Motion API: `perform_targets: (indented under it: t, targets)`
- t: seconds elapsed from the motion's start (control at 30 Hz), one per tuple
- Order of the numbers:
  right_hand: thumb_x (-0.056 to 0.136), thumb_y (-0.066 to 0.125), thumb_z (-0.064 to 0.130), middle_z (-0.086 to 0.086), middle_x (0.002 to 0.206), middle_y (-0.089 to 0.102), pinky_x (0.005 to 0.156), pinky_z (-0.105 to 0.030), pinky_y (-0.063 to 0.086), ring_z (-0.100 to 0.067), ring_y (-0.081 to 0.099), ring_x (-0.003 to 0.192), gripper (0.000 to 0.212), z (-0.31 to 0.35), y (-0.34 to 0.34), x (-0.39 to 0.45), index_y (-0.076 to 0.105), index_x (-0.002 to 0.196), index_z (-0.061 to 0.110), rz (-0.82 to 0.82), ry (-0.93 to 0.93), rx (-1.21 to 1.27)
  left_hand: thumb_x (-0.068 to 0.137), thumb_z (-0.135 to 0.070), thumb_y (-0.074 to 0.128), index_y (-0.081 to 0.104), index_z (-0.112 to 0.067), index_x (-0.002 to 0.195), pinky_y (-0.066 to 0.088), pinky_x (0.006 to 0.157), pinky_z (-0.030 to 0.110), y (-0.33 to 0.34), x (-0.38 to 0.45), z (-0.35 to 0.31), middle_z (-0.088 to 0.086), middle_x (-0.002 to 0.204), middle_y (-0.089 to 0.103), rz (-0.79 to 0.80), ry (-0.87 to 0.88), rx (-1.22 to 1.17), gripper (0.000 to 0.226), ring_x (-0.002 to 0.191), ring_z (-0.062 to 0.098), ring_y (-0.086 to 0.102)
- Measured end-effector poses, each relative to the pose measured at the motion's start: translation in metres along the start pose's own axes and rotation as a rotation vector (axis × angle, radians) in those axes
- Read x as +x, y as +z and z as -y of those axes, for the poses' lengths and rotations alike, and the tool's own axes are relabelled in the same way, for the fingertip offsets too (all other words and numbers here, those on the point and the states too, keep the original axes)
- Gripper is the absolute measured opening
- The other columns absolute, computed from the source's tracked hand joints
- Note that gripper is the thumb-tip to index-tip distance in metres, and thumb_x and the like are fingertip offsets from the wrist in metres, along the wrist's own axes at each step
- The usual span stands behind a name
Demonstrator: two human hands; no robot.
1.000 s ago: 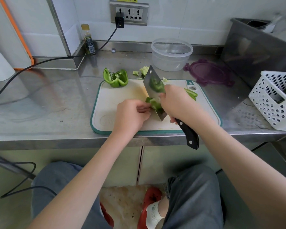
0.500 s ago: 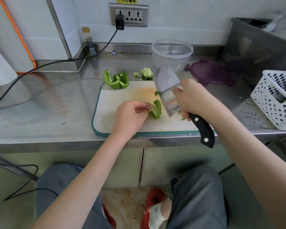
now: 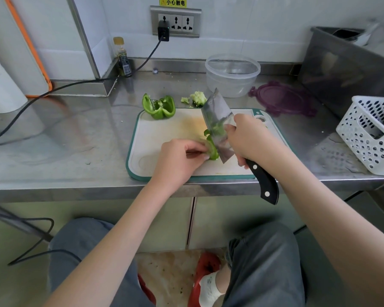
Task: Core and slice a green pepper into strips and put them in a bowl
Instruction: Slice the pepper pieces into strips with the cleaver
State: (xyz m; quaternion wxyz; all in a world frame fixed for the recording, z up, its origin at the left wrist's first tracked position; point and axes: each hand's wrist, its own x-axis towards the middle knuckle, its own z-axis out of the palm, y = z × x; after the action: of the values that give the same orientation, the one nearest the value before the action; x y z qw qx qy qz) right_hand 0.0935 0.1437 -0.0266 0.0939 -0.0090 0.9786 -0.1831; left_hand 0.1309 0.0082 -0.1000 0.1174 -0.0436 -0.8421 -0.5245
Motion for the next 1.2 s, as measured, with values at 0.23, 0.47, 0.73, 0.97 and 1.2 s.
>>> perform_targets:
  t: [0.23,0.47,0.73,0.97,1.2]
  targets:
    - [0.095,0.046,0.005,-0.005,0.027,0.045,0.034,-0.024,0.040,-0.016,0.044,0.019,0.016,-0.004,0.000,0.003,0.043,0.109,-0.001,-0.034,-0.012,-0.035,0.077,-0.008,0.074,0.072,-0.014,0.094,0.048,0.083,0.012,0.001,0.000,-0.001,-0.004,0.099,0.065,0.063,0.148,0.205,0.018,0.086,0.008,0.062]
    - [0.101,0.035,0.016,-0.013,0.057,0.046,0.025,-0.009,0.025,-0.010,0.036,0.013,0.012,-0.008,0.001,-0.005,0.039,0.095,0.008,-0.109,-0.069,0.055,0.092,-0.012,0.055,0.062,-0.010,0.098,0.043,0.080,0.036,0.006,-0.001,-0.010,0.006,0.097,0.066,0.010,0.330,0.578,0.010,0.092,0.027,0.055]
    - [0.102,0.032,0.021,-0.015,0.051,0.051,0.029,-0.016,0.032,-0.013,0.040,0.015,0.017,-0.016,-0.004,-0.005,0.038,0.094,0.007,-0.099,-0.006,0.165,0.085,-0.006,0.065,0.074,-0.017,0.097,0.047,0.079,0.008,-0.005,0.013,-0.023,-0.005,0.093,0.071,-0.001,0.117,0.195,0.019,0.081,0.006,0.064]
    - [0.102,0.031,0.027,-0.015,0.060,0.051,0.026,-0.011,0.028,-0.011,0.040,0.015,0.018,-0.015,0.001,-0.006,0.037,0.099,0.009,-0.122,0.001,0.239,0.077,-0.006,0.073,0.073,-0.016,0.091,0.046,0.070,0.006,-0.003,0.015,-0.019,0.000,0.084,0.071,0.008,0.048,0.237,0.017,0.074,0.006,0.063]
    - [0.102,0.032,0.027,-0.015,0.060,0.054,0.027,-0.014,0.031,-0.011,0.042,0.016,0.020,-0.024,-0.007,-0.003,0.039,0.099,0.009,-0.200,-0.003,0.239,0.076,-0.013,0.077,0.072,-0.016,0.090,0.053,0.081,0.021,0.007,0.007,-0.016,0.001,0.087,0.071,-0.022,0.048,0.119,0.016,0.081,0.011,0.066]
